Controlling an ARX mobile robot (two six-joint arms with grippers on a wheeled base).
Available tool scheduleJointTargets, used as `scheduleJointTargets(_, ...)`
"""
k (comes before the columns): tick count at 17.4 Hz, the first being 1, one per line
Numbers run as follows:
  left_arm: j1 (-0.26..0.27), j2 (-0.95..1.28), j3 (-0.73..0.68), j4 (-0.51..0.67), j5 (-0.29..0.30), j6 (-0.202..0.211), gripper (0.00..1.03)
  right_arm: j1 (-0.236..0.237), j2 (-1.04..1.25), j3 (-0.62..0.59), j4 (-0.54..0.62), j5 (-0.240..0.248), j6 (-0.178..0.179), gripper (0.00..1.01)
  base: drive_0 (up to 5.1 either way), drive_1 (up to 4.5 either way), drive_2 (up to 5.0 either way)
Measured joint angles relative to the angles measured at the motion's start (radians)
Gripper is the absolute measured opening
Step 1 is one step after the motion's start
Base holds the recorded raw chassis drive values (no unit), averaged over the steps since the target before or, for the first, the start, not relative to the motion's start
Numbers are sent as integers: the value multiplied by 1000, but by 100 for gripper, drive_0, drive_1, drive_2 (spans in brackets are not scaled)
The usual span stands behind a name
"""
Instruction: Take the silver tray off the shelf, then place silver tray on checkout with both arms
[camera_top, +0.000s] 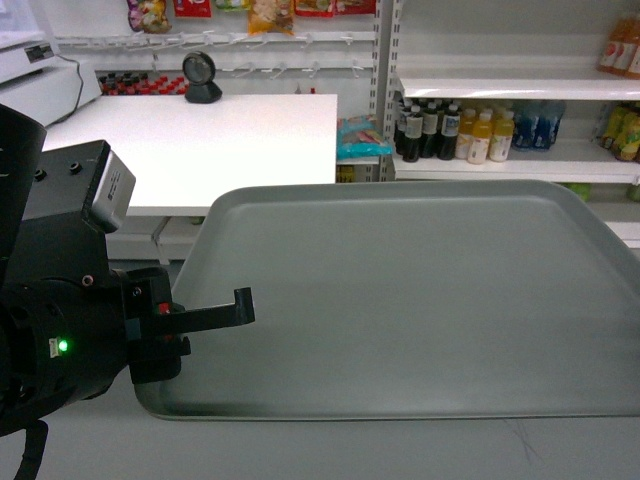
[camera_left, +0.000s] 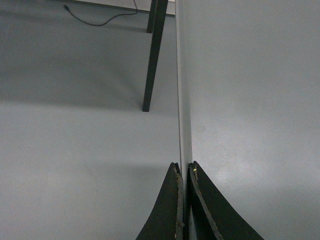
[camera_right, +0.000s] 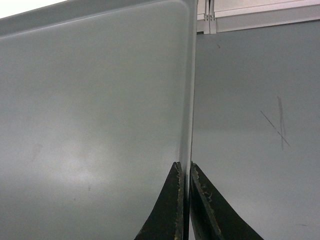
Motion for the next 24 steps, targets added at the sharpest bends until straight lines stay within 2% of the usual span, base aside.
scheduleJointTargets(24, 0, 0, 0, 1, 0, 0, 3, 0, 0, 0, 2, 0, 1, 3, -494, 247, 247)
